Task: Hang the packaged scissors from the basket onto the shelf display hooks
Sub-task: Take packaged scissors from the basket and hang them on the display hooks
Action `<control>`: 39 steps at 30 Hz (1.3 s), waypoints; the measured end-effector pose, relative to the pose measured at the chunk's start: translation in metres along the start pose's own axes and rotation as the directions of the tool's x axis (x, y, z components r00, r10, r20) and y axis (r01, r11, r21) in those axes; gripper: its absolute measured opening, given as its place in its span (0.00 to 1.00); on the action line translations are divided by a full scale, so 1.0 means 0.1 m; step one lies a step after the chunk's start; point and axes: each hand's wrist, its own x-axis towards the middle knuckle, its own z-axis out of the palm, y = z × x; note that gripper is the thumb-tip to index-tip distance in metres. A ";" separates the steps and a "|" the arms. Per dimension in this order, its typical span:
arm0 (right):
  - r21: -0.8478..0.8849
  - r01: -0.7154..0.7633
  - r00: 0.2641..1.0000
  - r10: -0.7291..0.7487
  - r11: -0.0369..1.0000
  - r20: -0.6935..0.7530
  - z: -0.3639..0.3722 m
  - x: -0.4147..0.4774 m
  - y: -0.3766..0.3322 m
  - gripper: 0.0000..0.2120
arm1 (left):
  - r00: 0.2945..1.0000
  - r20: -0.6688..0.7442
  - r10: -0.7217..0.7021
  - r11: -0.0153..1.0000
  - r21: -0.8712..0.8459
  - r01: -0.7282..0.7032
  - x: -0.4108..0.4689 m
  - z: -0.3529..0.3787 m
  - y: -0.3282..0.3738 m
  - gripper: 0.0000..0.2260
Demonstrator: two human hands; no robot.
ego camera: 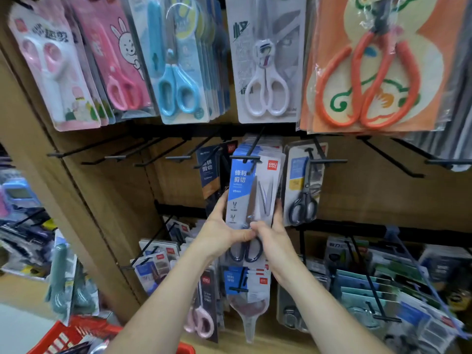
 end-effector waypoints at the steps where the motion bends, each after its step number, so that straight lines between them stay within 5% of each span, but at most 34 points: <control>1: -0.095 0.012 1.000 -0.013 0.995 -0.008 -0.01 -0.02 0.00 0.41 | 1.000 -0.015 0.013 0.999 0.043 -0.012 -0.01 0.01 0.00 0.46; 8: -0.439 0.217 0.974 -0.225 0.872 0.035 -0.19 -0.17 -0.15 0.43 | 0.993 0.094 0.074 0.965 0.245 -0.095 -0.13 0.08 0.00 0.48; 19: -0.547 0.248 0.964 -0.260 0.800 0.056 -0.21 -0.20 -0.20 0.47 | 0.995 -0.028 0.094 0.921 0.382 -0.076 -0.30 0.10 0.05 0.52; 23: -0.576 0.375 0.876 -0.481 0.726 -0.037 -0.20 -0.48 -0.09 0.37 | 0.998 -0.012 0.061 0.909 0.413 -0.050 -0.57 -0.03 -0.02 0.52; 27: -0.553 0.541 0.769 -0.639 0.634 0.020 0.00 -0.79 0.05 0.24 | 0.993 -0.108 0.054 0.885 0.466 0.002 -1.02 -0.36 -0.12 0.42; 31: -0.520 0.539 0.832 -0.513 0.662 0.209 0.33 -0.92 0.29 0.20 | 0.955 -0.292 0.045 0.898 0.430 0.089 -1.56 -0.84 -0.29 0.26; 34: -0.540 0.513 0.858 -0.368 0.667 0.360 0.62 -1.00 0.54 0.16 | 0.857 -0.511 -0.060 0.927 0.290 0.238 -1.89 -1.33 -0.56 0.11; 39: -0.595 0.413 0.852 -0.060 0.690 0.521 1.11 -1.16 1.03 0.15 | 0.688 -0.660 -0.300 0.866 0.115 0.487 -2.43 -1.81 -1.09 0.12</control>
